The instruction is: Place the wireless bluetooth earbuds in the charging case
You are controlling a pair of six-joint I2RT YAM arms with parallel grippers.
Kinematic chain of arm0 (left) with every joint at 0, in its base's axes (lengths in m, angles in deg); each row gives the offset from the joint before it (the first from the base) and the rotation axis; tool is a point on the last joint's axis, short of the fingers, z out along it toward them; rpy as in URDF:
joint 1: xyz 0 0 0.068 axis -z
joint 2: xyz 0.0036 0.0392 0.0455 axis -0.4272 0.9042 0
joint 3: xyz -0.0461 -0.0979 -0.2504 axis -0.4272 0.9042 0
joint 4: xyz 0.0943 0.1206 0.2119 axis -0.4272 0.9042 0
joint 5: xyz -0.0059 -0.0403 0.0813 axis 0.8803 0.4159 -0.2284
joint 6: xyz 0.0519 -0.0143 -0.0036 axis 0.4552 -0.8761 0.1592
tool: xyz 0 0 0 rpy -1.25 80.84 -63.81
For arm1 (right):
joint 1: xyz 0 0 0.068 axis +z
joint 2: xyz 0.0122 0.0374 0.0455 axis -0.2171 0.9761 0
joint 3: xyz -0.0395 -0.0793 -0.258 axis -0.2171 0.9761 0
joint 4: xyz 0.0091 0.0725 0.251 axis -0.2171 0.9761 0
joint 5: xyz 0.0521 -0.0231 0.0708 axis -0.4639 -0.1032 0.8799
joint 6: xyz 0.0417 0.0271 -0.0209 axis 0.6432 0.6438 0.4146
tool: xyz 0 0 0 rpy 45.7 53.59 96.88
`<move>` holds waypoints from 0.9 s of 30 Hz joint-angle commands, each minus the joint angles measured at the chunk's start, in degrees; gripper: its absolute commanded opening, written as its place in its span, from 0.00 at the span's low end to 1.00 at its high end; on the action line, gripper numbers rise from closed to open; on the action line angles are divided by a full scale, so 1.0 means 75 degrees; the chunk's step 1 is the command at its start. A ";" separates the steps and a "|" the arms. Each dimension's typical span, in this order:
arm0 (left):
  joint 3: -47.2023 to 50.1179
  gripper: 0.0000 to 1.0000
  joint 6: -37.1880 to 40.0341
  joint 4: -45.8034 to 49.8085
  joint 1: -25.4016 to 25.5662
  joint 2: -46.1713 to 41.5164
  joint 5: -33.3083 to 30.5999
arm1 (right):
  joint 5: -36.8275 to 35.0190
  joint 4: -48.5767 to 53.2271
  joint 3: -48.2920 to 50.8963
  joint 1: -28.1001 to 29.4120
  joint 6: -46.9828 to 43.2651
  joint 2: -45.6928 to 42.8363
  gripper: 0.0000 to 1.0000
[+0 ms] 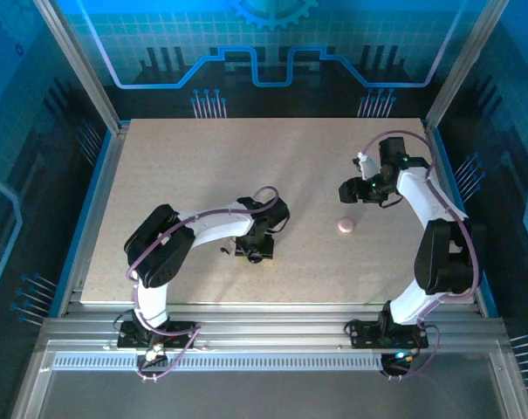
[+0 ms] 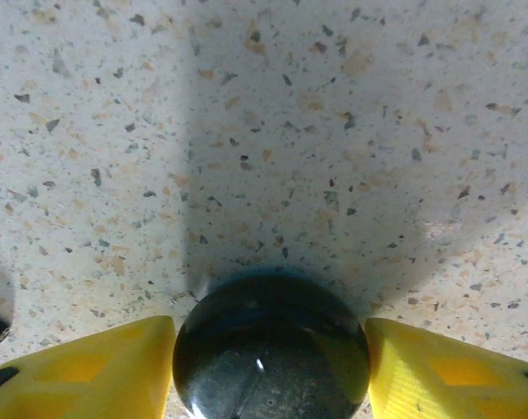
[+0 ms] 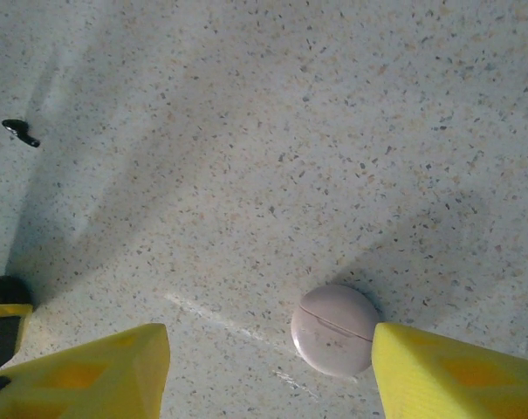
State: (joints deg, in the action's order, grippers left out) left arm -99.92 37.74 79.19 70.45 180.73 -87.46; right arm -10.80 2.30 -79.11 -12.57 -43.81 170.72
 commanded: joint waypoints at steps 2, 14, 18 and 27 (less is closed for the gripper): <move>-0.0220 0.53 -0.0041 0.0280 0.0058 0.0196 -0.0049 | 0.0152 0.0130 0.0155 0.0114 0.0138 -0.0437 0.63; -0.0209 0.45 0.0720 0.0146 0.0074 -0.0162 -0.0401 | 0.0775 -0.0351 0.0824 0.0149 0.0376 -0.1476 0.62; -0.0033 0.45 0.1553 -0.0321 0.0185 -0.0627 -0.0421 | 0.1986 -0.0667 0.1209 0.0143 0.0551 -0.1759 0.61; 0.0587 0.43 0.5223 -0.2217 0.0587 -0.1713 -0.0093 | 0.4299 -0.0562 0.2060 0.0145 0.0648 -0.2030 0.58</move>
State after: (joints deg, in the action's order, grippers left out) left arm -98.11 64.38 69.05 74.41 171.72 -89.63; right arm 12.87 -2.88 -65.10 -12.18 -39.72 156.89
